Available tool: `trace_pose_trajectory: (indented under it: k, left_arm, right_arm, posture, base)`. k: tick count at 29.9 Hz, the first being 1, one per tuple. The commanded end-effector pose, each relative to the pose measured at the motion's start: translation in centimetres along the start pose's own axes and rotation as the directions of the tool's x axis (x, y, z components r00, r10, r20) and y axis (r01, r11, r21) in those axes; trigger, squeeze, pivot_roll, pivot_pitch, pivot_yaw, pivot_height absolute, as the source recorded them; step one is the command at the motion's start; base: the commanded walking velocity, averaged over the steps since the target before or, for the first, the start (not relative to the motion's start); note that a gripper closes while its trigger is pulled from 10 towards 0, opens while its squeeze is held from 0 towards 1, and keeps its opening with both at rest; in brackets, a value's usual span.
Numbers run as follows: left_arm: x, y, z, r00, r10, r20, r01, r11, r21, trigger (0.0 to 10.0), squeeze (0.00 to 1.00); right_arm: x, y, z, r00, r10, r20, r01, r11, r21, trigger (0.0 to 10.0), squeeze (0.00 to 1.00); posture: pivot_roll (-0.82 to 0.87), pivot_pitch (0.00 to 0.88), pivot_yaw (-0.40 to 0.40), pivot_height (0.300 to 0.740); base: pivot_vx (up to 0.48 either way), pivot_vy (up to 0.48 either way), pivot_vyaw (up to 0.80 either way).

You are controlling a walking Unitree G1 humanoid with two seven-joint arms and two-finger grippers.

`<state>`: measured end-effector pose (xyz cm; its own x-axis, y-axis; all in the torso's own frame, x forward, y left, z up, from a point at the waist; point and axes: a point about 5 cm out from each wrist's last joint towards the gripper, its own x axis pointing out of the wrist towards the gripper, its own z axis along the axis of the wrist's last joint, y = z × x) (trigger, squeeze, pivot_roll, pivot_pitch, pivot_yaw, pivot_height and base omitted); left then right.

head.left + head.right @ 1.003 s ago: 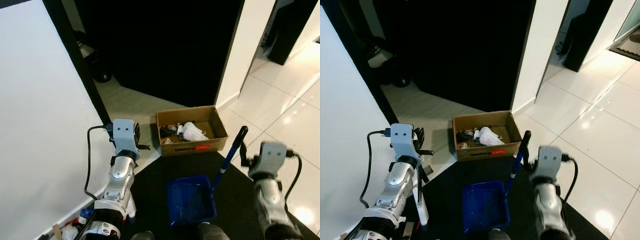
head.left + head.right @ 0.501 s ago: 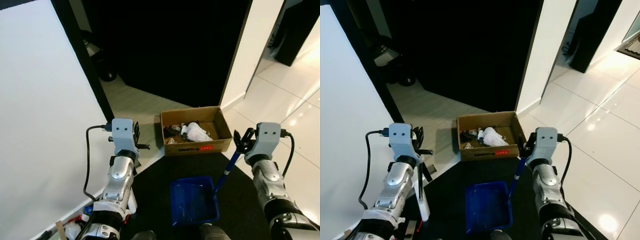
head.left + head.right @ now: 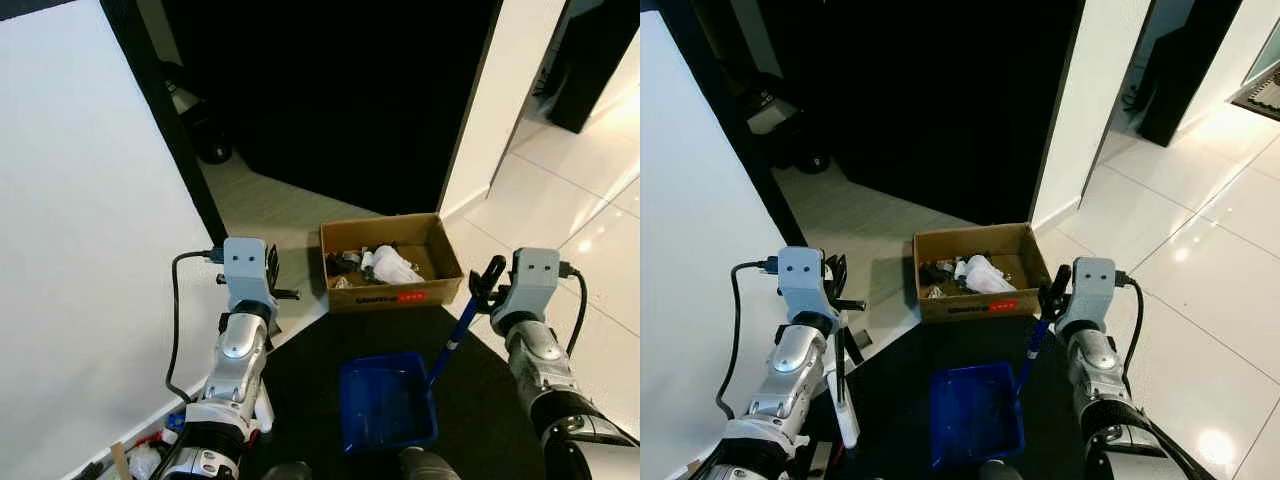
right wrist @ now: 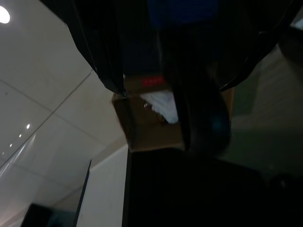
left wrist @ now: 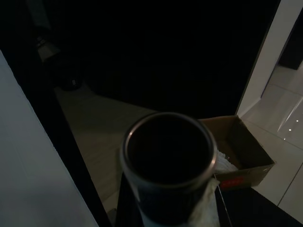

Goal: Sweep floor

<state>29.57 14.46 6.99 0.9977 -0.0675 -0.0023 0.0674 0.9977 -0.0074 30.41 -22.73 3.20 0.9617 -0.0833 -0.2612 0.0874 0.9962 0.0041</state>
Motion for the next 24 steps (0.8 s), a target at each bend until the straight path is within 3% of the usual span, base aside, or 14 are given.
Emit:
trace_pose_trajectory:
  k: [1,6,9,11,14,23,24]
  left_arm:
    - [0.06,0.27,0.63,1.0,-0.001,0.027,0.0,1.0,0.031,10.0,0.0]
    - [-0.06,0.16,0.52,1.0,0.003,0.026,-0.003,1.0,0.026,10.0,0.0]
    - [-0.06,0.14,0.51,1.0,0.004,0.025,-0.004,1.0,0.024,10.0,0.0]
    - [-0.04,0.09,0.51,1.0,0.004,0.026,-0.005,1.0,0.023,10.0,0.0]
    - [0.0,0.08,0.55,1.0,0.006,0.027,-0.006,1.0,0.021,10.0,0.0]
    - [0.04,0.03,0.56,1.0,0.006,0.027,-0.006,1.0,0.02,10.0,0.0]
    - [0.05,0.04,0.57,1.0,0.006,0.027,-0.006,1.0,0.021,10.0,0.0]
  right_arm:
    - [0.07,0.15,-0.22,1.0,0.006,-0.023,-0.006,1.0,0.004,9.5,0.0]
    - [0.08,0.15,-0.41,0.999,0.018,-0.041,-0.018,1.0,-0.012,9.8,0.0]
    - [0.09,0.14,-0.41,0.999,0.022,-0.042,-0.023,1.0,-0.02,9.6,0.0]
    - [0.12,0.12,-0.38,0.999,0.029,-0.043,-0.03,0.999,-0.028,8.1,0.0]
    - [0.14,0.15,-0.34,0.998,0.038,-0.043,-0.04,0.999,-0.035,4.9,0.0]
    - [0.2,0.28,-0.24,0.998,0.057,-0.041,-0.06,0.997,-0.057,3.6,0.0]
    - [0.23,0.28,-0.2,0.998,0.057,-0.041,-0.06,0.997,-0.057,2.2,0.0]
  posture:
    - [0.03,0.0,0.052,0.74]
    - [0.03,0.0,0.046,0.74]
    - [0.03,0.0,0.046,0.74]
    - [0.03,0.0,0.043,0.74]
    - [0.03,0.0,0.043,0.74]
    - [0.03,0.0,0.041,0.74]
    - [0.03,0.0,0.041,0.74]
  base:
    - [0.0,0.0,0.0]
    - [0.0,0.0,0.0]
    - [0.0,0.0,0.0]
    - [0.0,0.0,0.0]
    - [0.0,0.0,0.0]
    - [0.0,0.0,0.0]
    - [0.0,0.0,0.0]
